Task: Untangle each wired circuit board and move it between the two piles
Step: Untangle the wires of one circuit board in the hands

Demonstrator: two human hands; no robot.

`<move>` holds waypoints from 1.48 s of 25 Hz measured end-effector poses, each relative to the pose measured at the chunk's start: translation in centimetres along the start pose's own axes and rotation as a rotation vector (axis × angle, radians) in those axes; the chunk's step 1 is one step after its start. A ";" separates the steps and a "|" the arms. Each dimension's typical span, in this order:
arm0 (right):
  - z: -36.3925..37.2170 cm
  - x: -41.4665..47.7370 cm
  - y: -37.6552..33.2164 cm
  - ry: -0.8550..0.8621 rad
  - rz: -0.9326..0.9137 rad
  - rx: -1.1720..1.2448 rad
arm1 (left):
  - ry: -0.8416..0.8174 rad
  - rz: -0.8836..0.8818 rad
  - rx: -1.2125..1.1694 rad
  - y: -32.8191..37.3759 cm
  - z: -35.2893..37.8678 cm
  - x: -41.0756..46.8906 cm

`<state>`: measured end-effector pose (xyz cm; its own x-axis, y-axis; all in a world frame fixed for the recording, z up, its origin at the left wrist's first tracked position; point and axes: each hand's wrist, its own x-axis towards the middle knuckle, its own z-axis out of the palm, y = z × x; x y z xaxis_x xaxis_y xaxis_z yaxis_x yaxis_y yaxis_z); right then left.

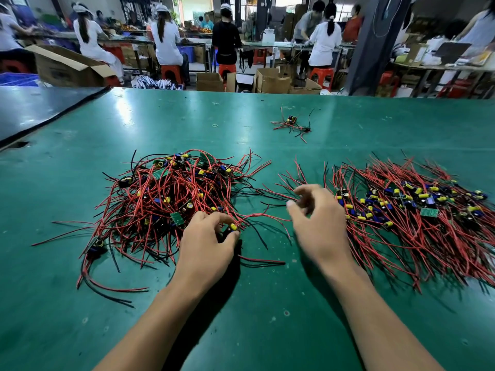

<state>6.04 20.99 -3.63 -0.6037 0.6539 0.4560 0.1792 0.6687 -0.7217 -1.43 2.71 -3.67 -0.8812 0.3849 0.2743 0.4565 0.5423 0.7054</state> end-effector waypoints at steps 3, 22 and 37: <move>1.2 -0.6 0.4 -0.237 0.032 -0.123 | 0.014 0.014 -0.091 0.0 -0.1 -0.3; -0.3 -1.1 -2.2 -0.761 0.217 0.680 | -0.250 -0.448 -1.079 1.5 -0.1 -0.5; -0.3 -0.8 -1.9 -0.568 0.260 0.466 | -0.158 0.043 -0.345 1.7 0.5 -1.5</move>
<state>6.41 19.36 -2.45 -0.9148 0.4038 -0.0032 0.0999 0.2188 -0.9706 0.75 3.47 -3.24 -0.8202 0.5267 0.2231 0.4005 0.2504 0.8814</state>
